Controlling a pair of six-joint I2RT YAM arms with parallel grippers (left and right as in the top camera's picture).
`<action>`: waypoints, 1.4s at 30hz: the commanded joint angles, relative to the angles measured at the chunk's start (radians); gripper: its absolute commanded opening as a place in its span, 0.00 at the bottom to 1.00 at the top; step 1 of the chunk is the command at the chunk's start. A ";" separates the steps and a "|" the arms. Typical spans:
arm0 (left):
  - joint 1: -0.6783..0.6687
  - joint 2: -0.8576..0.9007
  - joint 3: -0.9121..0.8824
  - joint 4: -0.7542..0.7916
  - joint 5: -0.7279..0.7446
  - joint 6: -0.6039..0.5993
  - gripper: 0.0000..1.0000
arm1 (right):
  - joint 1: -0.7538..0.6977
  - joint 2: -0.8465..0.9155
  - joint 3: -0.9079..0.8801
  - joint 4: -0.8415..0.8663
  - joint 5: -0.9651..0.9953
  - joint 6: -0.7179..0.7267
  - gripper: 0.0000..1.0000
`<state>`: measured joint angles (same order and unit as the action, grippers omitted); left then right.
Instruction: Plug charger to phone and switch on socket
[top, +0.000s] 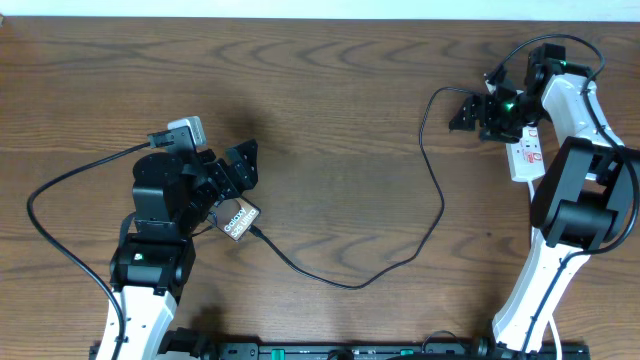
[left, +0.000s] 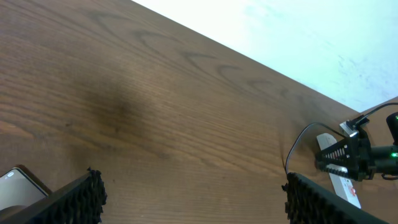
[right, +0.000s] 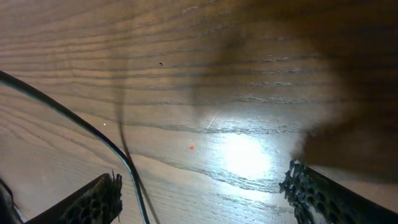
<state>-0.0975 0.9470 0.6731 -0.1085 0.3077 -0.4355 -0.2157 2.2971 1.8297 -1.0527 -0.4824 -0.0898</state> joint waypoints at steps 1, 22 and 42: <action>-0.004 0.000 0.031 0.000 -0.015 0.024 0.89 | -0.041 0.035 -0.009 -0.018 0.167 0.092 0.85; -0.004 0.000 0.031 -0.007 -0.014 0.024 0.89 | -0.014 -0.564 -0.009 -0.206 0.506 0.415 0.99; -0.004 0.000 0.031 -0.011 -0.014 0.024 0.89 | -0.006 -0.767 -0.010 -0.220 0.506 0.430 0.99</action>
<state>-0.0975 0.9470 0.6731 -0.1204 0.3077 -0.4355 -0.2295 1.5402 1.8175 -1.2686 0.0135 0.3286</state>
